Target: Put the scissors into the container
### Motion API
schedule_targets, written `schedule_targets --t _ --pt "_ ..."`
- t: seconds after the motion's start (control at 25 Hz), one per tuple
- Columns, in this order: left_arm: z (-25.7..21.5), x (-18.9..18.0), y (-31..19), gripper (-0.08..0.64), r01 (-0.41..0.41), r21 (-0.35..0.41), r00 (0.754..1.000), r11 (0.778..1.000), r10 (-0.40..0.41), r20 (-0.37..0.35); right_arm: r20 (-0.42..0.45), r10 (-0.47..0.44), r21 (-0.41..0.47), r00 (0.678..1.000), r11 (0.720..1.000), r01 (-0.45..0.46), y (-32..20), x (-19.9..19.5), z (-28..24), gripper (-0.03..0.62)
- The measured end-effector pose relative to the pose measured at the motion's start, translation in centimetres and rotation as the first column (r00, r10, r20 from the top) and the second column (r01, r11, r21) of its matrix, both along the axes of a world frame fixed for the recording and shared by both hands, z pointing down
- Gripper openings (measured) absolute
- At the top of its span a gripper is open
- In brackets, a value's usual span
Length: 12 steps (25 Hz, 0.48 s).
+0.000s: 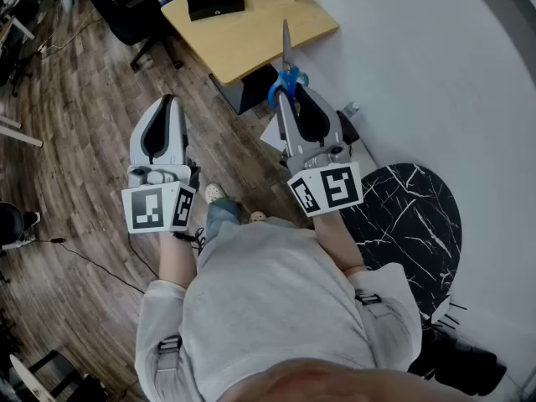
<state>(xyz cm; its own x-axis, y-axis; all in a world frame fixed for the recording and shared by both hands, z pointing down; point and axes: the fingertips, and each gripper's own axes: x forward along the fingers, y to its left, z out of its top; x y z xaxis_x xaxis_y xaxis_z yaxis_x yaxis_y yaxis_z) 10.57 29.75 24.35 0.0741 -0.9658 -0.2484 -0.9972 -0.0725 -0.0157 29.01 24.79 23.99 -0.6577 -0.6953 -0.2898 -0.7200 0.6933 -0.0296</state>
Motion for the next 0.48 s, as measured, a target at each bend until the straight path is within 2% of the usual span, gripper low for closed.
schedule_targets --t 0.48 --pt "0.3 -2.4 -1.9 0.081 0.006 -0.002 1.000 1.000 -0.006 -0.012 -0.005 -0.005 -0.014 1.000 1.000 0.005 -2.1 -2.4 0.4 0.084"
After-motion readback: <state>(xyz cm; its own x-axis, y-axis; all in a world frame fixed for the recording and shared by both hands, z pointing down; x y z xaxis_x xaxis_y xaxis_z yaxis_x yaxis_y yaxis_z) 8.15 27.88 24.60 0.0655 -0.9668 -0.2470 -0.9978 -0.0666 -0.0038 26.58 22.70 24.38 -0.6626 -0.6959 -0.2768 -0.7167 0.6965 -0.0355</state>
